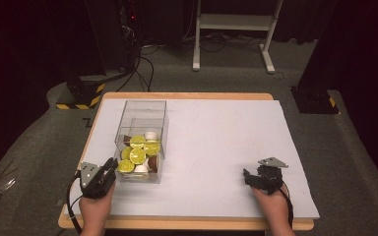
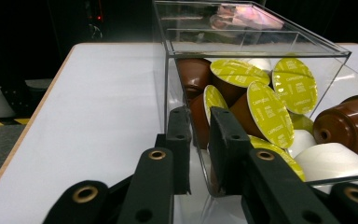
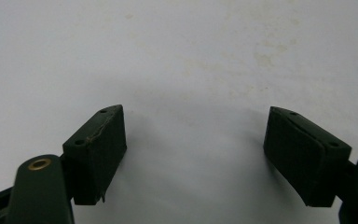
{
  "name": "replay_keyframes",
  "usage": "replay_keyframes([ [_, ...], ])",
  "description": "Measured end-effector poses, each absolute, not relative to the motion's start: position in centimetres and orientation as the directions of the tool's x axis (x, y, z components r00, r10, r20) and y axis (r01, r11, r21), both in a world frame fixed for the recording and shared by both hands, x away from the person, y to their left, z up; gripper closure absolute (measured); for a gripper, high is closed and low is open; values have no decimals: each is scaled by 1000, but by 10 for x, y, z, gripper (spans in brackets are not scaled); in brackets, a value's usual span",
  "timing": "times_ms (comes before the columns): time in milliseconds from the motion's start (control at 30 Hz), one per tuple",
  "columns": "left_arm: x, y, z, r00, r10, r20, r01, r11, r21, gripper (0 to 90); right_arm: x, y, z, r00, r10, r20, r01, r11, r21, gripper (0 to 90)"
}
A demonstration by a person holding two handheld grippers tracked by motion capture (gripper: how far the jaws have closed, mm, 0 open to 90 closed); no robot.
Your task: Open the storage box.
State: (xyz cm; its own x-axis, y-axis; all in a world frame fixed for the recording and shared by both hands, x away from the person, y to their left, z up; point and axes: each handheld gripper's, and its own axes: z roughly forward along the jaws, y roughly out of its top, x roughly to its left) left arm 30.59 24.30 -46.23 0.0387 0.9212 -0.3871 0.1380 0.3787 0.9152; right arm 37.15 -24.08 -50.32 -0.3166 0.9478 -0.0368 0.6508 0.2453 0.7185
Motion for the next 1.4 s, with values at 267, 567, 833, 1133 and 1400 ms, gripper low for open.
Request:
replay_keyframes([
  [267,305,241,-462,16,929,-370,129,365,922,870,371,-241,-503,-317,948,-37,650,246,719,210],
  [567,298,242,-461,-12,932,-363,126,362,924,891,371,-241,-503,-317,948,-37,650,246,719,210],
  [833,288,239,-461,-23,933,-359,125,359,925,889,371,-241,-503,-315,948,-36,652,244,718,211],
  [1133,278,237,-461,-15,936,-352,129,351,928,882,371,-241,-503,-315,948,-36,652,244,718,211],
  [1400,278,238,-461,23,936,-351,133,345,929,791,371,-241,-503,-317,948,-37,650,246,719,211],
])
